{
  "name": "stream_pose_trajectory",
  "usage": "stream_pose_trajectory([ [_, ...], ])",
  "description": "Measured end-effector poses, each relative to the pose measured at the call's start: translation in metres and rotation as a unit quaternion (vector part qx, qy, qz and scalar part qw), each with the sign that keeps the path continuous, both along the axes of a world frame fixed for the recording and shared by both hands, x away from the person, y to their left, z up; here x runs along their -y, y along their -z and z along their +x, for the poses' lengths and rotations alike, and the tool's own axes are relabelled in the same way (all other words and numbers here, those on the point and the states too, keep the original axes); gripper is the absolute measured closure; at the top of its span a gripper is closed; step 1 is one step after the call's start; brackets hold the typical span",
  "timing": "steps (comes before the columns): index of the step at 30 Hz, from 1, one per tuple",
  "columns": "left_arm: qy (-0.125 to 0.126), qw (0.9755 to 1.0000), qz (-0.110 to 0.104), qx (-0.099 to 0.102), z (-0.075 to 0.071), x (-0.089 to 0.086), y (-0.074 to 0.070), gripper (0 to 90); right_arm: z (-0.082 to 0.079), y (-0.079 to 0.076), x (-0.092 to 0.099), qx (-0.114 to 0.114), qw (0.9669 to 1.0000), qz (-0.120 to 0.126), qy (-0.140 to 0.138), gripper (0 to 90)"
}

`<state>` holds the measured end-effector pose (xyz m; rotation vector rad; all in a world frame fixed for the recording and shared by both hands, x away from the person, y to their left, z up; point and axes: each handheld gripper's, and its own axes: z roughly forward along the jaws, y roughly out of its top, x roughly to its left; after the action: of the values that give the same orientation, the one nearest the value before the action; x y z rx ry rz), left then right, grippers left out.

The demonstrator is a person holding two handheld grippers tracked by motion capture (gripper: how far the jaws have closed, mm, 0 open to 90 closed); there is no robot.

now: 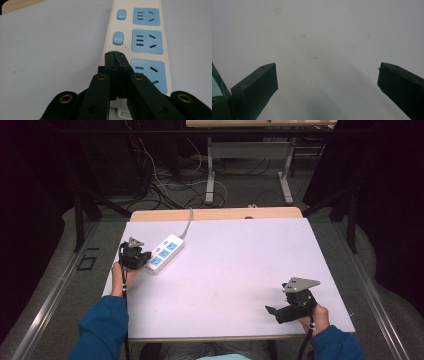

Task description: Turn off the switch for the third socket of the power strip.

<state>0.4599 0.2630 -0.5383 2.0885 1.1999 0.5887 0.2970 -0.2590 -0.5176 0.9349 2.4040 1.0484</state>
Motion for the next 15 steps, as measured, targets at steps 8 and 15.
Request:
stream_pose_trajectory([
  [8, 0.0, 1.0, 0.0, 0.0, 0.0001, 0.0004, -0.0001, 90.0, 0.0002, 0.0001, 0.0001, -0.002, 1.0, 0.0, -0.001, 2.2],
  [15, -0.002, 0.9999, 0.008, 0.006, 0.0001, 0.001, -0.0004, 90.0, 0.0002, 0.0001, 0.0001, -0.001, 1.0, 0.0, 0.0, 2.2],
])
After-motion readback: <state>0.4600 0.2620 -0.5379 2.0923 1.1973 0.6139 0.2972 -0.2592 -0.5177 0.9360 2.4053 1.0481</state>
